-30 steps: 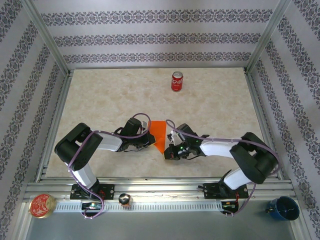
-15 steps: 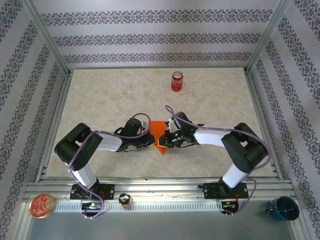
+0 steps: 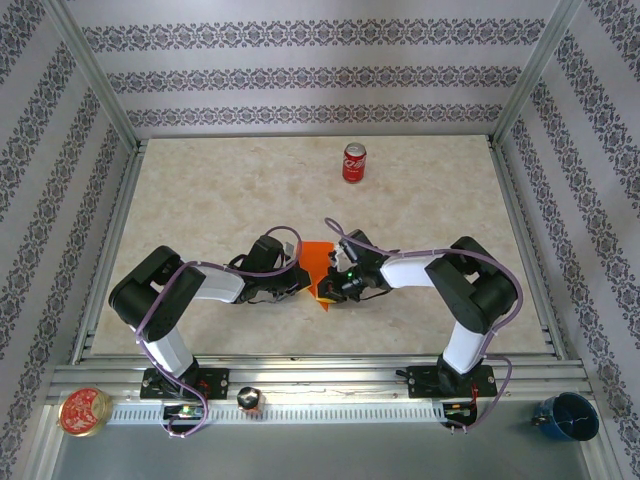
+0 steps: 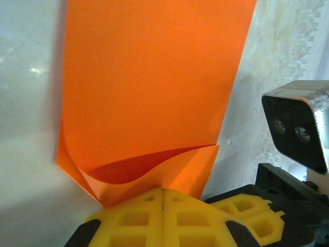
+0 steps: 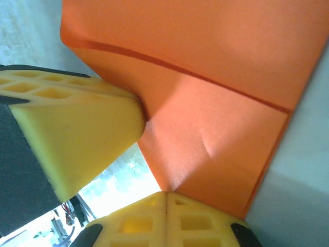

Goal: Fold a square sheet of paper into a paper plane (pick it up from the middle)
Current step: Third fold the triangle at the center of the table.

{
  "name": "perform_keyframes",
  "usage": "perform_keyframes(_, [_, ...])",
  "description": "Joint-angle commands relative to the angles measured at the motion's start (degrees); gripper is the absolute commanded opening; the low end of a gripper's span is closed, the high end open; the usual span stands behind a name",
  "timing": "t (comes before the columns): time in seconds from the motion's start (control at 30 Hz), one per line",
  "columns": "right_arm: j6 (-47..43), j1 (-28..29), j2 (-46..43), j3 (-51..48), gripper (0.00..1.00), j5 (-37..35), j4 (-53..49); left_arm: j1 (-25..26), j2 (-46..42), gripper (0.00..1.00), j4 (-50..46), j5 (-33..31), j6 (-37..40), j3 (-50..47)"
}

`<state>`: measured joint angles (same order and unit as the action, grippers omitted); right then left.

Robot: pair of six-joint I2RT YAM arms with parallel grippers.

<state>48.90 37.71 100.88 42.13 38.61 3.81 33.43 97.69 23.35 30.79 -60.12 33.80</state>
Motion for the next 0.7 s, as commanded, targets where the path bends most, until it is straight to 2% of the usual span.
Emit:
perform_keyframes(0.0, [-1.61,-0.37,1.36,-3.42,0.00,-1.78,-2.58,0.52,-2.62,0.01,-4.58,-2.40,2.58,0.92])
perform_keyframes(0.07, [-2.32,-0.95,1.15,-3.72,0.00,-1.70,-2.80,0.63,-4.71,0.07,-6.01,-2.37,3.52,1.96])
perform_keyframes(0.17, [-3.63,-1.21,0.85,-2.90,0.00,-1.52,-3.89,0.75,-6.99,0.11,-9.87,-1.92,5.28,4.03])
perform_keyframes(0.43, [-4.10,-1.86,1.34,-1.79,0.00,-1.26,-4.01,1.55,-4.40,0.09,-15.38,-2.44,6.73,6.22])
perform_keyframes(0.67, [-4.93,-2.13,1.25,-2.38,0.00,-1.84,-4.65,0.53,0.25,0.07,-18.19,-6.75,8.76,7.44])
